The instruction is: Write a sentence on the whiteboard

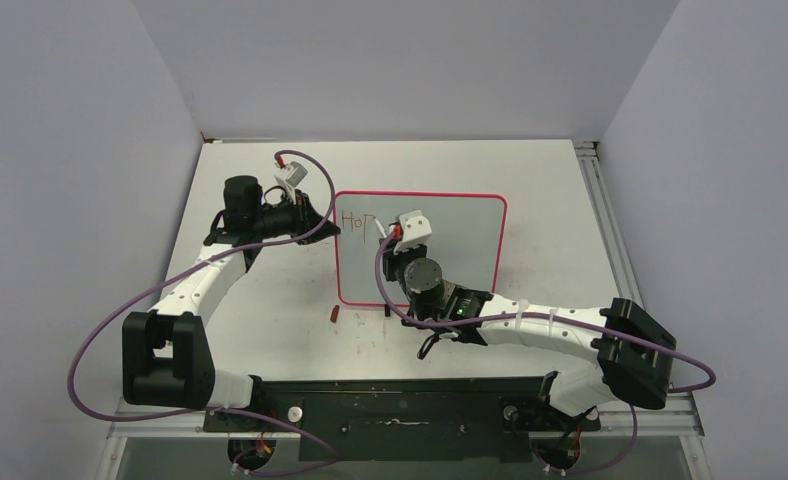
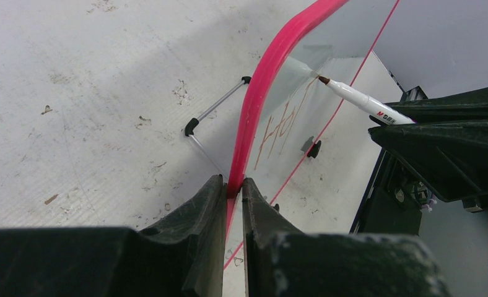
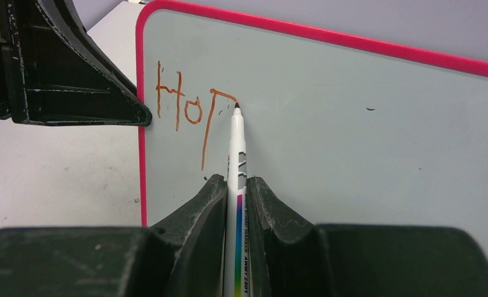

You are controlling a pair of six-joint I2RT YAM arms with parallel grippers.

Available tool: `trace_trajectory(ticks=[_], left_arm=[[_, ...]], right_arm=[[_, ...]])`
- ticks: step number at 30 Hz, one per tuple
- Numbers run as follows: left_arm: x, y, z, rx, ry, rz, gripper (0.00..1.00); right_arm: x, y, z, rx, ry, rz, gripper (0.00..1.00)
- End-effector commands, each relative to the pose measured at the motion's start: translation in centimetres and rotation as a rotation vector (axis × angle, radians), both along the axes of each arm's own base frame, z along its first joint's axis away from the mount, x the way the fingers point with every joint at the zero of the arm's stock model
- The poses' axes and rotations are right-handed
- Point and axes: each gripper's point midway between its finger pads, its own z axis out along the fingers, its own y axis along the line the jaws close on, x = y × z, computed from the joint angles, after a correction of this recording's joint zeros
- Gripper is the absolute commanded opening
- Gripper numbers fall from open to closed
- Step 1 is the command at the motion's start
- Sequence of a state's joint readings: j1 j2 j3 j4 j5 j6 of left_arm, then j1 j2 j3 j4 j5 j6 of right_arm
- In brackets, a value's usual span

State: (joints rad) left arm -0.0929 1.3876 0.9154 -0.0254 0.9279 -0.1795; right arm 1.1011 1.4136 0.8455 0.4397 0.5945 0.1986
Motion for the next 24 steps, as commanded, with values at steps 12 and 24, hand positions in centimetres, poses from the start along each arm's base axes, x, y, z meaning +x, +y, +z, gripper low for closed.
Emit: trace_trajectory(ticks=[12,24], left_arm=[[-0.6,-0.7,2.0,-0.023,-0.04,-0.041,0.0],[-0.6,-0.7,2.0,-0.024,-0.04,-0.041,0.0]], right_arm=[[-0.6,1.8,0.1,0.024,-0.003,0.052,0.05],[-0.7,2.9,0.5,0.029,-0.016,0.084,0.05]])
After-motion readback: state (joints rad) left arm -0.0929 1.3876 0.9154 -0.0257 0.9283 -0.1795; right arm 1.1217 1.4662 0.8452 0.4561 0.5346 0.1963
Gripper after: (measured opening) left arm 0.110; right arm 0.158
